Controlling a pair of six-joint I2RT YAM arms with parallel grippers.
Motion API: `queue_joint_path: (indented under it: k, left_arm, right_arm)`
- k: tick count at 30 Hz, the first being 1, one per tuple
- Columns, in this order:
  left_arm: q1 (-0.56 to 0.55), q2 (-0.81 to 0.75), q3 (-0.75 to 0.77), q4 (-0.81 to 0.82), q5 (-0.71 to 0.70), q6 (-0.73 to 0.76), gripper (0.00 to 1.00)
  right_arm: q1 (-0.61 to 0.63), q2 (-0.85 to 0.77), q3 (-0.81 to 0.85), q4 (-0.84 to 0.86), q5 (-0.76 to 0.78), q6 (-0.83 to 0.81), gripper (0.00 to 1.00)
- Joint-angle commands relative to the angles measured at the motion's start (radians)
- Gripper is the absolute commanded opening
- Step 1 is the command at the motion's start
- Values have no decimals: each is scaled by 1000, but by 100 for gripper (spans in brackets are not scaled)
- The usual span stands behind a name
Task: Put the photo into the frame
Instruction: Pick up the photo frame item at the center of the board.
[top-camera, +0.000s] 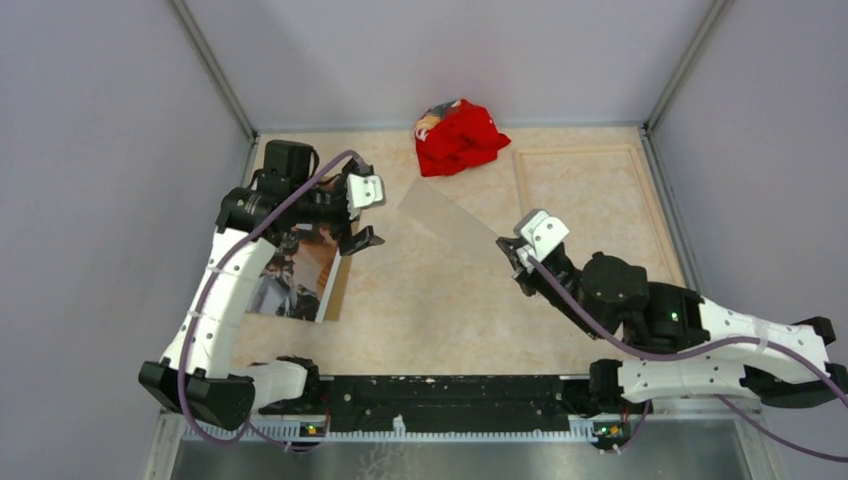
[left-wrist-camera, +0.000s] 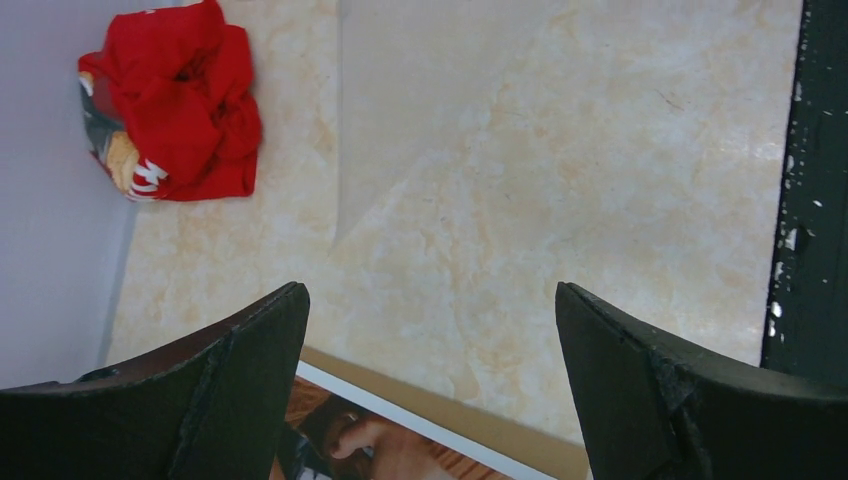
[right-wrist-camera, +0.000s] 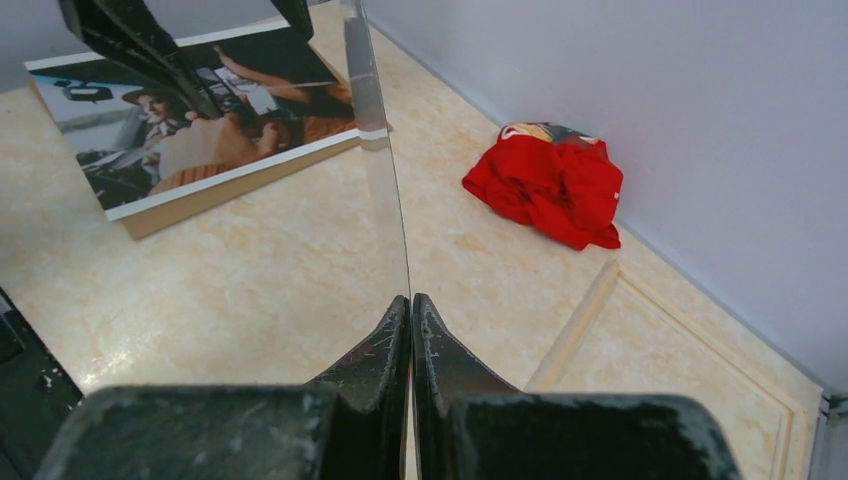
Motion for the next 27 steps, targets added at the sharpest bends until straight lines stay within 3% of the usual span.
queue_joint_path:
  k: [1, 7, 15, 18, 20, 24, 27]
  left_arm:
    - [56, 16, 20, 99, 108, 3, 99]
    - [79, 18, -21, 71, 299, 81, 99]
    - [78, 90, -118, 149, 505, 64, 99]
    - [76, 102, -174, 267, 519, -11, 99]
    - [72, 113, -192, 300, 536, -3, 97]
    - [15, 176, -176, 212, 546, 99, 91]
    - [-11, 207, -156, 209, 562, 116, 82]
  right_arm:
    - [-5, -60, 6, 4, -42, 42, 0]
    - [-5, -85, 34, -11, -101, 53, 0]
    - [-4, -107, 69, -54, -165, 94, 0]
    - [-5, -109, 67, -47, -172, 100, 0]
    - [-5, -107, 71, -44, -171, 100, 0]
    - [-5, -103, 74, -25, -164, 94, 0]
    - [-5, -104, 70, -12, -158, 96, 0]
